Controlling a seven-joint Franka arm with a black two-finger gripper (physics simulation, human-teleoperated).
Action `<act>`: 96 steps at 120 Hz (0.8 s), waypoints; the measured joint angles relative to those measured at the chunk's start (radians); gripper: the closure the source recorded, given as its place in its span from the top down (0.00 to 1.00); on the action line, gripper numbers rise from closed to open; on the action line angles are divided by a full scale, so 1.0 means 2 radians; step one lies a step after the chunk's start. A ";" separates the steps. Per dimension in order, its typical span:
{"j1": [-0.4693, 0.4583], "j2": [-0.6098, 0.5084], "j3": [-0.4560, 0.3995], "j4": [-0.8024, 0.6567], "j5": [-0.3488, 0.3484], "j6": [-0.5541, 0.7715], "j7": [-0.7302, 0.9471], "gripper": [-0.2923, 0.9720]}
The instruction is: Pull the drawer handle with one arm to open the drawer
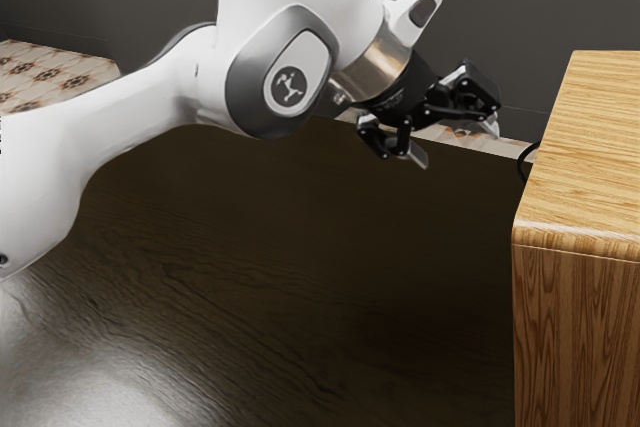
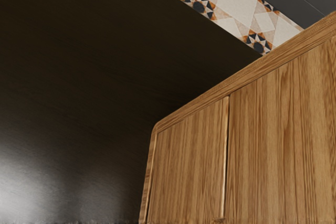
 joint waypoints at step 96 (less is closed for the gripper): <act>-0.003 -0.006 -0.014 -0.016 -0.060 0.019 -0.006 0.77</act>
